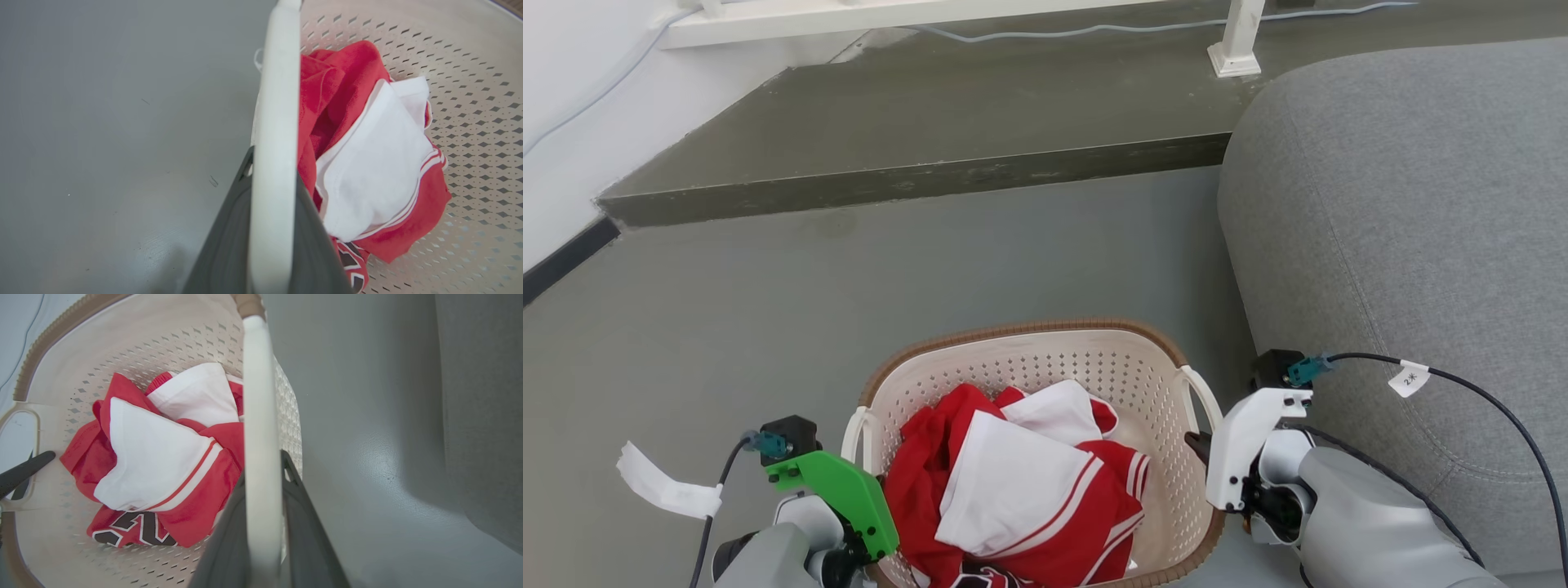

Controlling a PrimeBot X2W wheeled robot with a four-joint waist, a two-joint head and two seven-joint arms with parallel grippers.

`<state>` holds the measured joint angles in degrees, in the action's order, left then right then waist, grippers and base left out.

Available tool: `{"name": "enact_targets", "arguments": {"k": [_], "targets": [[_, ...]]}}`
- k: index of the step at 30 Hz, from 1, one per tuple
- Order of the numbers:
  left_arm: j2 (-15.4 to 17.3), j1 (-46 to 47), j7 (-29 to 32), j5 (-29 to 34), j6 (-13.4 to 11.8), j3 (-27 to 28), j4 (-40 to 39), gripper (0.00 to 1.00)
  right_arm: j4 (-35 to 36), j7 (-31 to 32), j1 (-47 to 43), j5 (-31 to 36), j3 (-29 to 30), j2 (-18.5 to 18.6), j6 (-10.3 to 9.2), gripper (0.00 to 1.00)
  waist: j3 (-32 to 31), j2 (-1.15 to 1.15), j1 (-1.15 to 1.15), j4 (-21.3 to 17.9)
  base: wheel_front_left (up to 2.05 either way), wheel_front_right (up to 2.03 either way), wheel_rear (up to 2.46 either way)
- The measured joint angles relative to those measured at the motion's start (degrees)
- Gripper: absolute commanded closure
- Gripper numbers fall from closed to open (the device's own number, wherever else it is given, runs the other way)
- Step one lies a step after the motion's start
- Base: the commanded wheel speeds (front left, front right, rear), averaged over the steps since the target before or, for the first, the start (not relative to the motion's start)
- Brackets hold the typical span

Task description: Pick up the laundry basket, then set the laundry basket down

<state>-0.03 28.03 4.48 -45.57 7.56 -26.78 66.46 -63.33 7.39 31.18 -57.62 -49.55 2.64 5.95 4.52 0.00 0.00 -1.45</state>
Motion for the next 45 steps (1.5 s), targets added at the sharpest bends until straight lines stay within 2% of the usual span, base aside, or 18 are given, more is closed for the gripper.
{"name": "enact_targets", "arguments": {"k": [25, 45], "targets": [[0.35, 0.10, -1.08, -0.57, -0.01, -0.90, -0.01, 1.00, 1.18, -0.12, 0.26, -1.52, -1.36, 0.34, -0.52, 1.00, 1.90, 0.00, 0.00, -0.65, 0.00, 0.00, 0.00], [1.23, 5.69, -4.79, -0.12, -0.60, -0.77, -1.94, 1.00, 2.41, -3.41, 6.56, -1.48, -1.40, 0.77, -1.00, 1.00, 10.95, 0.00, 0.01, -1.52, 0.00, 0.00, 0.00]]}}
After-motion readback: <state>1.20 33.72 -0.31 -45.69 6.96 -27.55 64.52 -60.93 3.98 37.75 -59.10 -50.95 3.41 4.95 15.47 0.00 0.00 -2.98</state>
